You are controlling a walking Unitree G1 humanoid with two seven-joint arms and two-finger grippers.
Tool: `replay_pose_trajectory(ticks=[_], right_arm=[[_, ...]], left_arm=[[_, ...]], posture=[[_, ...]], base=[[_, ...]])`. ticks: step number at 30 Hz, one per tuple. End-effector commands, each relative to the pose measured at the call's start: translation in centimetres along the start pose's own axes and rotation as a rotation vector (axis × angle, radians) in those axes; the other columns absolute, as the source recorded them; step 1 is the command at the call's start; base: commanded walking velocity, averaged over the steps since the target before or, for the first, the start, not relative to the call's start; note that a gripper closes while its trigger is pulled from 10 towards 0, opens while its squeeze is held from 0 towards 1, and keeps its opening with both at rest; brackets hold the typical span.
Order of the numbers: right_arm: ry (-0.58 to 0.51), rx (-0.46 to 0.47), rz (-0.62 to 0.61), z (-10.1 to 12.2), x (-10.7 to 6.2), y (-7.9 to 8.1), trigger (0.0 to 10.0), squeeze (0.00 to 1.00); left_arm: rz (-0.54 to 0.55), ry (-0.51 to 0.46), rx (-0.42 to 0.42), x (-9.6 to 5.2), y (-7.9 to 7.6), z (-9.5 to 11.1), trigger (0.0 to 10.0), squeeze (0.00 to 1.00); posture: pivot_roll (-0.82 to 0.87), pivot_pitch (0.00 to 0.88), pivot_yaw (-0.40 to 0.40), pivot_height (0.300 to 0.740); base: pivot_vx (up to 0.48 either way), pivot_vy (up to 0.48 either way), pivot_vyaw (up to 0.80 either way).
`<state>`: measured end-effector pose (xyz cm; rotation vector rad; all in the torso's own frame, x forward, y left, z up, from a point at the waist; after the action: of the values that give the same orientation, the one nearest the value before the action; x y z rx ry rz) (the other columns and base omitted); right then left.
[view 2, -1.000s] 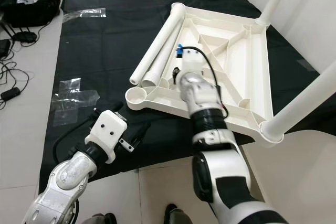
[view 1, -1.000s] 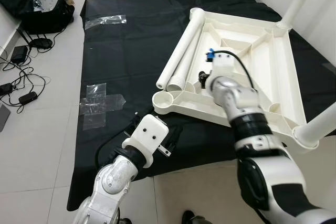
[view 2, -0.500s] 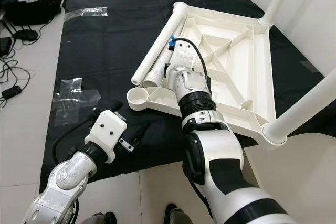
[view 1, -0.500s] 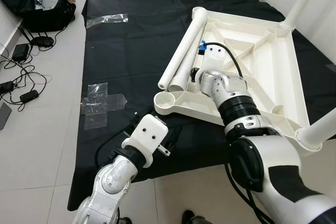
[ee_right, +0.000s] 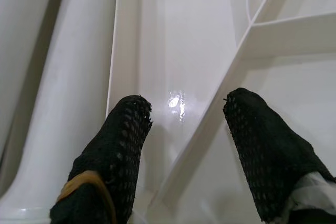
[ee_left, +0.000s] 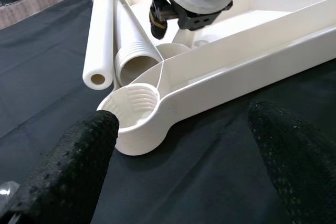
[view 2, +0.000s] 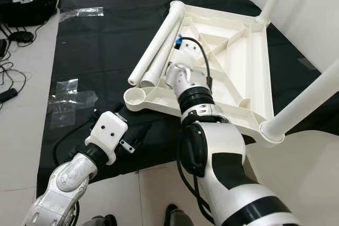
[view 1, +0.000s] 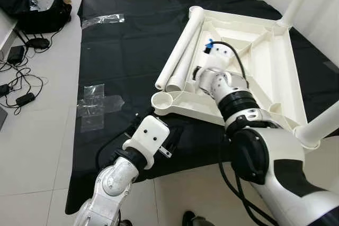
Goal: Building children table
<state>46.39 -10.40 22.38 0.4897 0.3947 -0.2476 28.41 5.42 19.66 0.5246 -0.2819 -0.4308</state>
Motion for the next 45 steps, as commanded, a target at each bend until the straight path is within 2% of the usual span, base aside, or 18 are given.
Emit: replay_pose_trajectory(ticks=[1, 4, 8, 9, 10, 27, 28, 31, 32, 33, 35, 36, 37, 38, 45], right_arm=[[0.04, -0.038, 0.007, -1.1, -0.1, 0.5, 10.0, 0.0], [0.05, -0.101, 0.002, -1.9, 0.0, 0.4, 10.0, 0.0], [0.054, -0.111, -0.017, -2.2, 0.2, 0.0, 10.0, 0.0], [0.058, -0.113, -0.023, -2.4, 0.3, -0.3, 8.1, 0.0], [0.056, -0.123, -0.03, -2.6, 0.4, -0.6, 0.0, 0.0], [0.061, -0.188, -0.084, -2.3, 1.3, -3.5, 0.0, 0.0], [0.057, -0.167, -0.088, -2.0, 1.3, -3.7, 5.8, 0.0], [0.057, -0.167, -0.088, -2.0, 1.3, -3.7, 5.8, 0.0], [0.054, -0.14, -0.073, -1.5, 1.2, -3.5, 10.0, 0.0], [0.037, -0.052, -0.043, -0.4, 0.9, -2.6, 10.0, 0.0], [0.026, -0.019, -0.05, 0.0, 0.8, -2.4, 10.0, 0.0], [-0.018, -0.009, -0.037, 0.9, 0.5, -1.6, 10.0, 0.86], [-0.018, -0.009, -0.037, 0.9, 0.5, -1.6, 10.0, 0.86], [-0.03, 0.0, -0.041, 1.1, 0.4, -1.5, 10.0, 1.0], [-0.034, 0.014, -0.067, 0.9, 0.1, -0.7, 10.0, 1.0]], left_arm=[[-0.004, 0.019, -0.008, -0.2, -0.4, -0.5, 10.0, 0.0], [0.0, 0.017, -0.008, -0.1, -0.3, -0.4, 10.0, 0.0], [0.005, 0.018, -0.012, -0.2, -0.3, -0.4, 10.0, 0.0], [0.005, 0.018, -0.012, -0.2, -0.3, -0.4, 10.0, 0.0], [0.005, 0.018, -0.011, -0.2, -0.3, -0.4, 10.0, 0.0], [0.017, 0.017, -0.009, -0.2, -0.1, -0.4, 10.0, 0.0], [0.016, 0.016, -0.008, -0.2, -0.1, -0.4, 10.0, 0.0], [0.016, 0.016, -0.008, -0.2, -0.1, -0.4, 10.0, 0.0], [0.015, 0.016, -0.007, -0.2, -0.1, -0.4, 10.0, 0.0], [0.012, 0.015, -0.007, -0.3, -0.2, -0.3, 10.0, 0.0], [0.01, 0.014, -0.007, -0.3, -0.2, -0.3, 10.0, 0.0], [0.005, 0.009, -0.005, -0.3, -0.2, -0.1, 10.0, 0.0], [0.005, 0.009, -0.005, -0.3, -0.2, -0.1, 10.0, 0.0], [0.004, 0.006, -0.006, -0.2, -0.3, 0.0, 10.0, 0.0], [0.001, -0.01, -0.017, -0.2, -0.5, 0.9, 10.0, 0.0]], posture=[[0.03, 0.21, -0.071, 0.74], [0.03, 0.211, -0.071, 0.74], [0.03, 0.213, -0.075, 0.74], [0.03, 0.215, -0.075, 0.74], [0.03, 0.215, -0.075, 0.74], [0.03, 0.209, -0.069, 0.74], [0.03, 0.207, -0.069, 0.74], [0.03, 0.207, -0.069, 0.74], [0.03, 0.205, -0.068, 0.74], [0.03, 0.207, -0.064, 0.74], [0.03, 0.208, -0.064, 0.74], [0.03, 0.213, -0.062, 0.74], [0.03, 0.213, -0.062, 0.74], [0.03, 0.214, -0.063, 0.74], [0.04, 0.238, -0.08, 0.74]], base=[[0.0, 0.0, 0.0], [0.0, 0.0, 0.0], [0.0, 0.0, 0.0], [0.0, 0.0, 0.0], [0.0, 0.0, 0.0], [0.0, 0.0, 0.0], [0.0, 0.0, 0.0], [0.0, 0.0, 0.0], [0.0, 0.0, 0.0], [0.0, 0.0, 0.0], [0.0, 0.0, 0.0], [0.0, 0.0, 0.0], [0.0, 0.0, 0.0], [0.0, 0.0, 0.0], [0.0, 0.0, 0.0]])
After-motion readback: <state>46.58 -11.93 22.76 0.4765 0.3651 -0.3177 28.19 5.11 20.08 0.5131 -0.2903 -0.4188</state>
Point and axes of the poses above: a point about 5 cm out from each wrist's last joint towards the gripper, its own x axis pointing out of the wrist towards the gripper, its own z axis along the axis of the wrist's last joint, y = z × x, the point moved 5 cm from there along x, pointing out of the wrist towards the gripper, and after that the axes turned 12 degrees about x, right-handed, at the moved point
